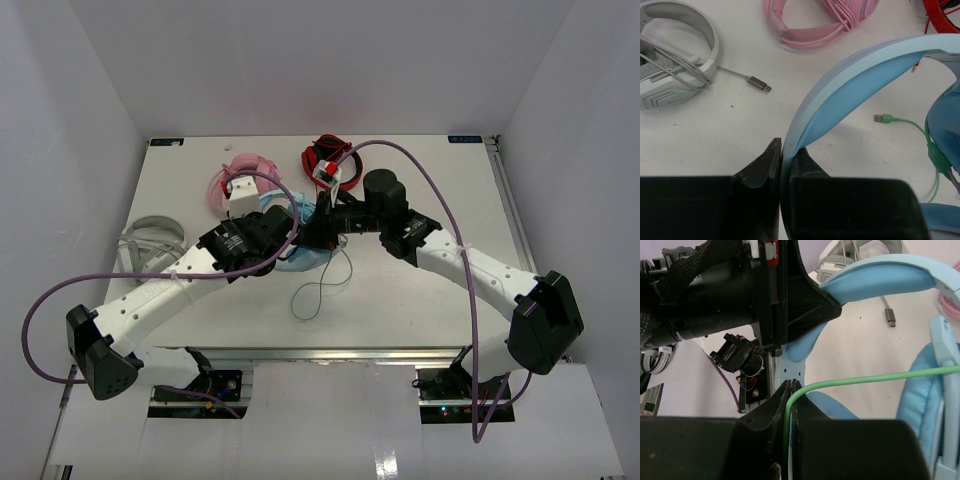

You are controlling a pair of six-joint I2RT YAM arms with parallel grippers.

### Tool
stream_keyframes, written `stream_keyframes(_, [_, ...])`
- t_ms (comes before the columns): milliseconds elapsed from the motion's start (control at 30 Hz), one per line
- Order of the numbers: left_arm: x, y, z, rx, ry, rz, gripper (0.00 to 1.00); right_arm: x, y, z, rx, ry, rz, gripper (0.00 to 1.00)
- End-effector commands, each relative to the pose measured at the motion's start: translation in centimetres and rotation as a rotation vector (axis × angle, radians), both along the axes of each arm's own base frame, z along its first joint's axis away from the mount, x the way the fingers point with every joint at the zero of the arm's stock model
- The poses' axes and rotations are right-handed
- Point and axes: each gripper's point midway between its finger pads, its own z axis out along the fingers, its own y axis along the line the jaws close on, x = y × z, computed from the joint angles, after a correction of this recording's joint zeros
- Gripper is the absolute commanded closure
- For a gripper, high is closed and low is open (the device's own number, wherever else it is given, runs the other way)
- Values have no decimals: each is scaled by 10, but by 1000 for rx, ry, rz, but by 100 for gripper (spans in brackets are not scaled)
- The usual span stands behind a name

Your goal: Wrap the headphones

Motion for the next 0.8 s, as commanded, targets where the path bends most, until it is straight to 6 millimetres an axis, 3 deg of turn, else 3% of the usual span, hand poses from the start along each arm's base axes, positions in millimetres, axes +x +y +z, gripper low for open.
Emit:
stream_keyframes(0, [15, -5, 28, -191, -161, 86, 100, -28, 16, 46, 110, -95, 74, 92])
stream_keyframes(167, [14, -15, 42, -299, -186, 55, 100, -44, 23, 28, 96, -82, 69, 87])
stream_keyframes(300, [10, -25, 49, -389, -177, 22, 100, -49, 25, 1, 58, -50, 17, 87])
stream_keyframes(400, [7, -22, 52, -414, -185, 40, 100, -52, 25, -8, 56, -54, -17, 87])
stream_keyframes(767, [6, -8, 47, -391, -195, 136, 100, -64, 32, -1, 57, -84, 18, 82])
